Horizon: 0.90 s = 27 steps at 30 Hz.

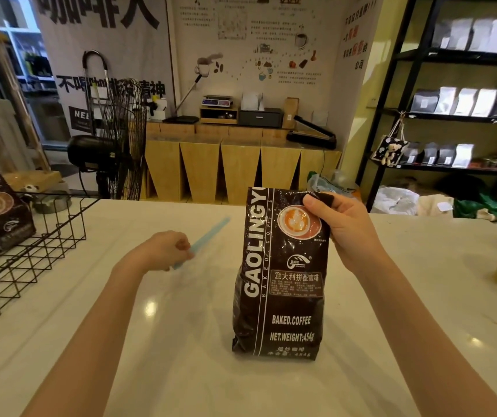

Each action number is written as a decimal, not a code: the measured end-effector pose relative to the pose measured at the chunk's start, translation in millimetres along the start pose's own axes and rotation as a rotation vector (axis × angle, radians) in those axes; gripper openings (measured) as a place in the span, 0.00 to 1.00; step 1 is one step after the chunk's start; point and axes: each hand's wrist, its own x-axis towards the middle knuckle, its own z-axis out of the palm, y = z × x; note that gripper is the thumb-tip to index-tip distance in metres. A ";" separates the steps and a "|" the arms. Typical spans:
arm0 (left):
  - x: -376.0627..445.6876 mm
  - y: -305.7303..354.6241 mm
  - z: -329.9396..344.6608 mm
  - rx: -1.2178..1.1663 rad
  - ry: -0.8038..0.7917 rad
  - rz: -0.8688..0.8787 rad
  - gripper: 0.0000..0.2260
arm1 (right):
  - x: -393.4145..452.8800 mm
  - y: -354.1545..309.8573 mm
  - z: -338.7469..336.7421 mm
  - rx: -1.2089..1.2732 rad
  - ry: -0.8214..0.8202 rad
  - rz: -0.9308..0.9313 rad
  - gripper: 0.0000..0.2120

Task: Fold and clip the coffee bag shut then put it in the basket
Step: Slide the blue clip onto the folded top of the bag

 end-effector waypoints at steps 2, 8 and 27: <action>-7.0 12.2 -5.8 -0.309 0.054 0.062 0.07 | -0.5 -0.1 -0.5 -0.005 -0.002 -0.007 0.04; -40.7 43.9 -24.0 -0.837 0.116 0.329 0.08 | -1.8 0.1 -0.7 -0.006 -0.004 -0.021 0.07; -55.9 92.1 5.5 -0.885 0.203 0.571 0.21 | -6.7 -3.0 4.4 -0.015 -0.010 -0.086 0.03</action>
